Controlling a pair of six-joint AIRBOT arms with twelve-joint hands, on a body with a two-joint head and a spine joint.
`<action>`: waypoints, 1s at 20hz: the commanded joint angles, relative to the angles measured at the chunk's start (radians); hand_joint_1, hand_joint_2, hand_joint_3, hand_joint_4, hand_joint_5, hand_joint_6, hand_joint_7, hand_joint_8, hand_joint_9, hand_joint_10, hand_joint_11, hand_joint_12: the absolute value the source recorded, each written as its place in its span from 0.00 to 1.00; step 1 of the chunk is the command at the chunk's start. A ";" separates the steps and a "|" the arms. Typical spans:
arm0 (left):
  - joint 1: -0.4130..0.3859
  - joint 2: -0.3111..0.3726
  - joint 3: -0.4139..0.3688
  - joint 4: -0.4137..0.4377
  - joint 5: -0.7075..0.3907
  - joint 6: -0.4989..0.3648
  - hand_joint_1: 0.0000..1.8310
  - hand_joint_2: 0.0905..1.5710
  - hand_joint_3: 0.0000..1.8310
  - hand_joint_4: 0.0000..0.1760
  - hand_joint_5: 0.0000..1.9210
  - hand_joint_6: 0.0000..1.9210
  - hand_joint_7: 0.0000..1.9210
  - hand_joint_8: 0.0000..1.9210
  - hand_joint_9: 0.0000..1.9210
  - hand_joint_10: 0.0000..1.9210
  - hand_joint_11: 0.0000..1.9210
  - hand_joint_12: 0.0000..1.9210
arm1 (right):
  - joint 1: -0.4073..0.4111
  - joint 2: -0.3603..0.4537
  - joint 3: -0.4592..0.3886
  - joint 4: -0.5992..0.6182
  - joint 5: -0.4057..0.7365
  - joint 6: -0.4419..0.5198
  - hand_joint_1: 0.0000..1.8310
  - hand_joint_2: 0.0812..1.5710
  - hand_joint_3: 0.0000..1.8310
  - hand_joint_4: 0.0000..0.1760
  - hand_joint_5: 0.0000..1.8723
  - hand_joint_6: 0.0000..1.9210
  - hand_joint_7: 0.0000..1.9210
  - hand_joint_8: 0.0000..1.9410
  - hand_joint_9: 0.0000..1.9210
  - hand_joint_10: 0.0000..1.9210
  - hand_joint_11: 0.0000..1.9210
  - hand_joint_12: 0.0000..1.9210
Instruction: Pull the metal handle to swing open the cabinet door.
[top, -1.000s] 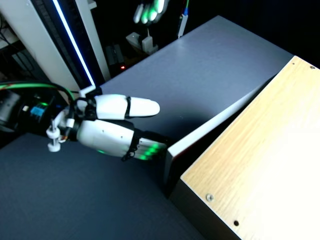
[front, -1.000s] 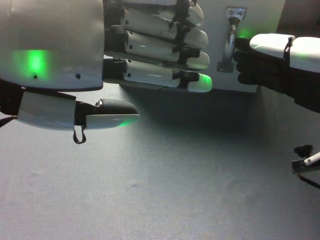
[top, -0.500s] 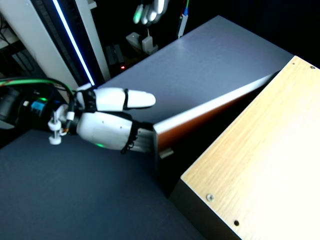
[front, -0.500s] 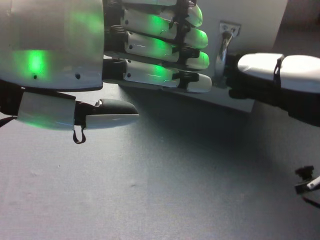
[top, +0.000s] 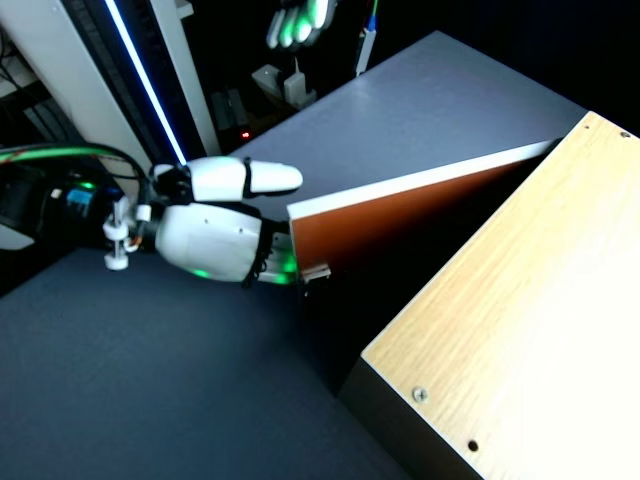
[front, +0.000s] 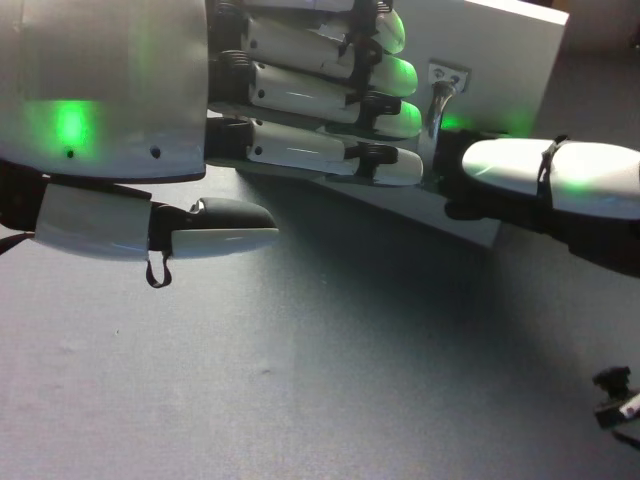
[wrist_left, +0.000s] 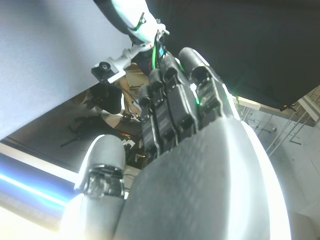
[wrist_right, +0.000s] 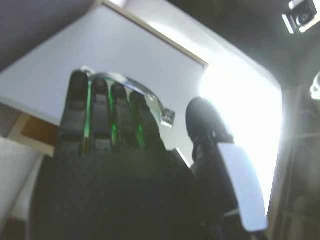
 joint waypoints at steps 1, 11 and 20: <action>-0.011 0.007 0.001 -0.099 -0.025 0.008 0.00 1.00 0.11 0.00 0.19 0.00 0.20 0.00 0.19 0.00 0.00 0.40 | -0.005 -0.006 -0.017 -0.077 0.098 -0.005 0.00 0.99 0.00 0.00 0.06 0.00 0.06 0.00 0.07 0.00 0.00 0.24; -0.011 0.007 0.001 -0.099 -0.025 0.008 0.00 1.00 0.12 0.00 0.18 0.00 0.20 0.00 0.19 0.00 0.00 0.39 | -0.077 0.030 -0.045 -0.113 0.187 -0.005 0.00 0.99 0.00 0.00 0.05 0.00 0.06 0.00 0.06 0.00 0.00 0.24; -0.011 0.007 0.001 -0.099 -0.025 0.008 0.00 1.00 0.13 0.00 0.19 0.00 0.20 0.00 0.18 0.00 0.00 0.40 | -0.086 0.057 -0.020 -0.179 0.209 0.109 0.00 0.99 0.00 0.00 0.05 0.00 0.05 0.00 0.06 0.00 0.00 0.23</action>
